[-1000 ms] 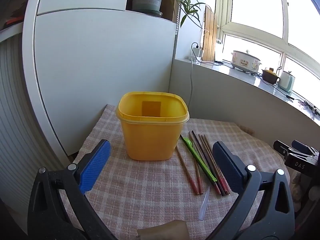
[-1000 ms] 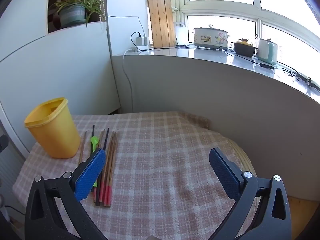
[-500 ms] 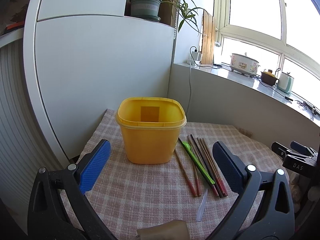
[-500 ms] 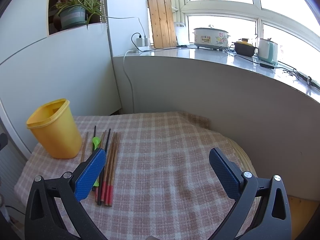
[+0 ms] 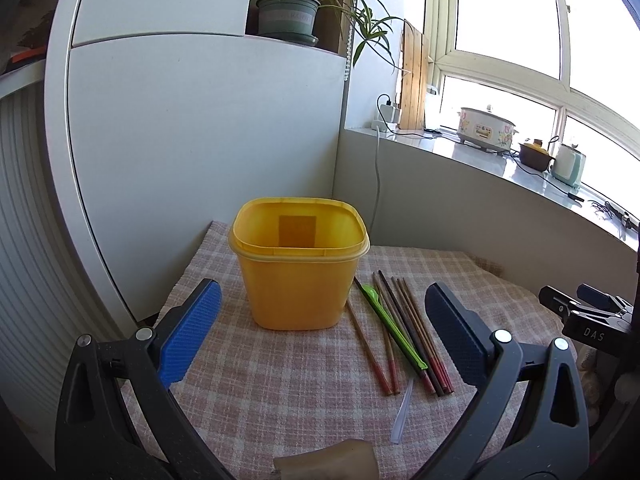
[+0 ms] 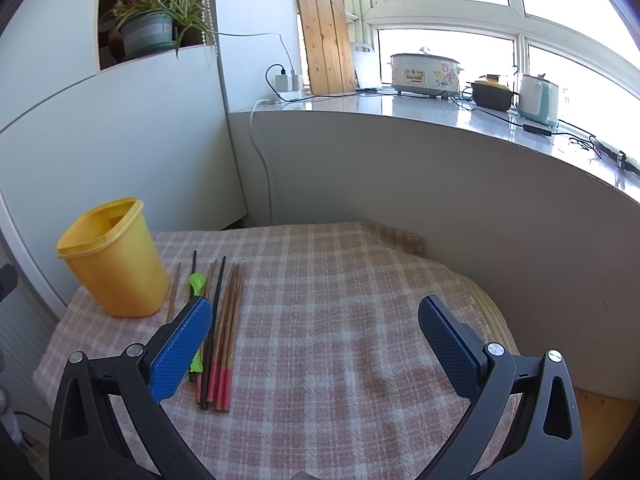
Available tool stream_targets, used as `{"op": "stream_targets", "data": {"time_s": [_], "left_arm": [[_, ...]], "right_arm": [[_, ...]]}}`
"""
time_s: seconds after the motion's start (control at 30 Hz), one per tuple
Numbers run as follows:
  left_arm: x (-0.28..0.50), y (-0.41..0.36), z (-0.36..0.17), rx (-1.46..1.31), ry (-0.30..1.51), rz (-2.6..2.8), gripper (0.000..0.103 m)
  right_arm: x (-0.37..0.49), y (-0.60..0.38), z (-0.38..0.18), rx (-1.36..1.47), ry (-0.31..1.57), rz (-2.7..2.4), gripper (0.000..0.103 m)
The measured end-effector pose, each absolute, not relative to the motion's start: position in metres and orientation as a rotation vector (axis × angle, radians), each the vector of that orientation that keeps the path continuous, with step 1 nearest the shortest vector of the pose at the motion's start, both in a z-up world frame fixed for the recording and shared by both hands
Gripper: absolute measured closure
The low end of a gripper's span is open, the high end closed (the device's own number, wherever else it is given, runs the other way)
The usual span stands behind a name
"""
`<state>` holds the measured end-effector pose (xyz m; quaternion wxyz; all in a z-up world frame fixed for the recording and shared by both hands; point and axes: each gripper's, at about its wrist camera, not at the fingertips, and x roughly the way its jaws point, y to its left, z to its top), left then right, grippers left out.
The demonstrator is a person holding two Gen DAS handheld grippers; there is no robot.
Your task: Organize utensils
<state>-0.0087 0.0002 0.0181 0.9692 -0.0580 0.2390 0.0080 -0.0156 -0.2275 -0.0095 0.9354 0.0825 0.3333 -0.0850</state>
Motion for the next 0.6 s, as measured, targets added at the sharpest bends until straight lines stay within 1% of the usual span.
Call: {"op": "stream_targets", "data": {"time_s": [0.6], "left_arm": [[-0.0089, -0.0009, 0.0181, -0.116, 0.485, 0.016, 0.0]], "right_arm": [[-0.0147, -0.2222, -0.0134, 0.162, 0.692, -0.166, 0.001]]}}
